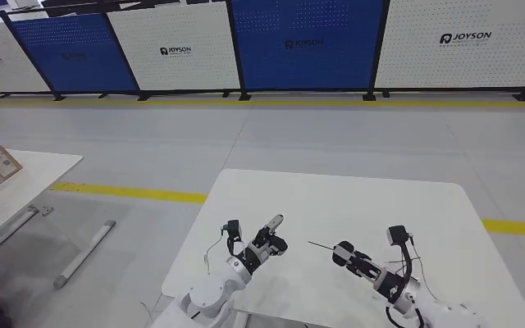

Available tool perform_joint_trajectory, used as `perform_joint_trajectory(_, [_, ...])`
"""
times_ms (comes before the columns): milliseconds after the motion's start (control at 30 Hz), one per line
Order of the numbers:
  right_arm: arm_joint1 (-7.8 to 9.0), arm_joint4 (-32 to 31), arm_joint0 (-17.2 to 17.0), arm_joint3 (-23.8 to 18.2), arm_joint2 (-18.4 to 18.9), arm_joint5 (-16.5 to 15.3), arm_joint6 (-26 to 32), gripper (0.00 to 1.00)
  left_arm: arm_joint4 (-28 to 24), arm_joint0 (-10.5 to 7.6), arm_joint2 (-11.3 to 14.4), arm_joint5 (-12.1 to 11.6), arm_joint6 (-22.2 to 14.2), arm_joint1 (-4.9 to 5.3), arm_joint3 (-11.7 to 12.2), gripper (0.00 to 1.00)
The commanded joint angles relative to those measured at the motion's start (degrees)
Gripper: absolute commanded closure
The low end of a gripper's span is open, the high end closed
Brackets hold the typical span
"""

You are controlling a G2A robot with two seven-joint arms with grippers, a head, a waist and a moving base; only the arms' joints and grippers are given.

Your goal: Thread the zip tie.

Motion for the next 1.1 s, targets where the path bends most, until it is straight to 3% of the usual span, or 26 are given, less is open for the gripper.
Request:
perform_joint_trajectory(0, [0.0, 0.0, 0.0, 0.0, 0.0, 0.0, 0.0, 1.0, 0.0, 0.0, 0.0, 0.0, 0.0, 0.0, 0.0, 0.0])
perform_joint_trajectory(133, [-0.07, -0.2, -0.1, -0.4, -0.6, -0.4, 0.6, 1.0, 0.0, 0.0, 0.0, 0.0, 0.0, 0.0, 0.0, 0.0])
perform_joint_trajectory(300, [-0.32, 4.6, 0.9, 1.7, -1.7, -5.6, 6.2, 1.0, 0.0, 0.0, 0.0, 0.0, 0.0, 0.0, 0.0, 0.0])
perform_joint_trajectory(433, [-0.6, 7.0, 1.8, 3.8, -2.4, -5.4, 8.1, 1.0, 0.0, 0.0, 0.0, 0.0, 0.0, 0.0, 0.0, 0.0])
perform_joint_trajectory(867, [-0.71, 7.2, 1.8, 3.6, -2.6, -5.1, 7.4, 1.0, 0.0, 0.0, 0.0, 0.0, 0.0, 0.0, 0.0, 0.0])
perform_joint_trajectory(1067, [-2.32, 7.0, 6.7, 6.5, -7.0, -2.4, 3.3, 1.0, 0.0, 0.0, 0.0, 0.0, 0.0, 0.0, 0.0, 0.0])
